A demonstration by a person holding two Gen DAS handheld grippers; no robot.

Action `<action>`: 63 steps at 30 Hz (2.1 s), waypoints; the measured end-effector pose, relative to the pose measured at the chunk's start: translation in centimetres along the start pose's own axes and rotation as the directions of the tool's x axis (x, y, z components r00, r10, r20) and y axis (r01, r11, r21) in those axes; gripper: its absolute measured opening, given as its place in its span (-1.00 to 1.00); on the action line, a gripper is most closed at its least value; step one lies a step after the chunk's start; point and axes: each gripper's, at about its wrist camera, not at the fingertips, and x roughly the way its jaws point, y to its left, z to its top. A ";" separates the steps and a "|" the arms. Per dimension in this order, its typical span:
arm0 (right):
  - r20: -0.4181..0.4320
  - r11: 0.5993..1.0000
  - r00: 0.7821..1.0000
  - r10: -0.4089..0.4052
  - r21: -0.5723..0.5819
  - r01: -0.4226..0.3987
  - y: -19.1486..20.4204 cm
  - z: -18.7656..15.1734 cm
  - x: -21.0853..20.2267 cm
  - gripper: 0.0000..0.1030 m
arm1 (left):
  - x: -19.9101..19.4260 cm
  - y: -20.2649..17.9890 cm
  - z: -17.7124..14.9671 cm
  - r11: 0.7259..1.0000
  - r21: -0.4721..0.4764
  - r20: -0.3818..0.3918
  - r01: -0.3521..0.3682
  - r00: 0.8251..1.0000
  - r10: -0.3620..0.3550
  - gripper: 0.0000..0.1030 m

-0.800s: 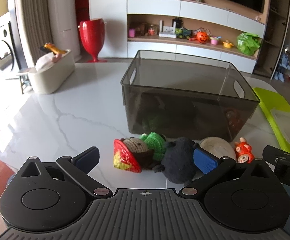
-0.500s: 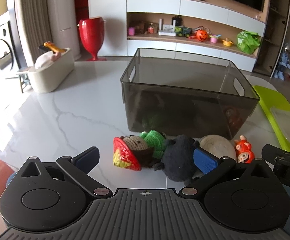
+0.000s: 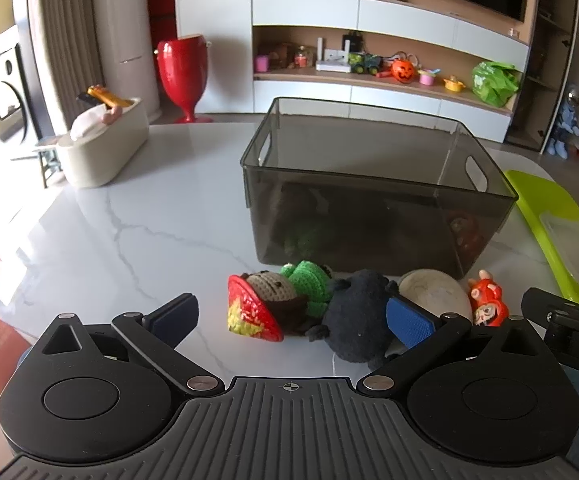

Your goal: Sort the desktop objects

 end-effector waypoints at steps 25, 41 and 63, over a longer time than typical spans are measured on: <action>-0.007 0.996 0.998 -0.055 0.063 0.055 -4.9 -0.2 -0.9 1.00 | -0.6 -4.5 -0.4 0.997 0.061 -0.015 0.039 0.999 -0.039 1.00; -0.009 0.998 0.999 -0.047 0.037 0.047 -4.4 -0.6 -1.0 1.00 | -0.9 -4.3 -0.6 0.997 0.060 -0.010 0.039 0.999 -0.039 1.00; -0.027 0.998 0.998 -0.049 0.038 0.050 -4.0 -0.7 -0.5 1.00 | -0.1 -3.7 -0.8 0.997 0.062 -0.043 0.043 0.998 -0.040 1.00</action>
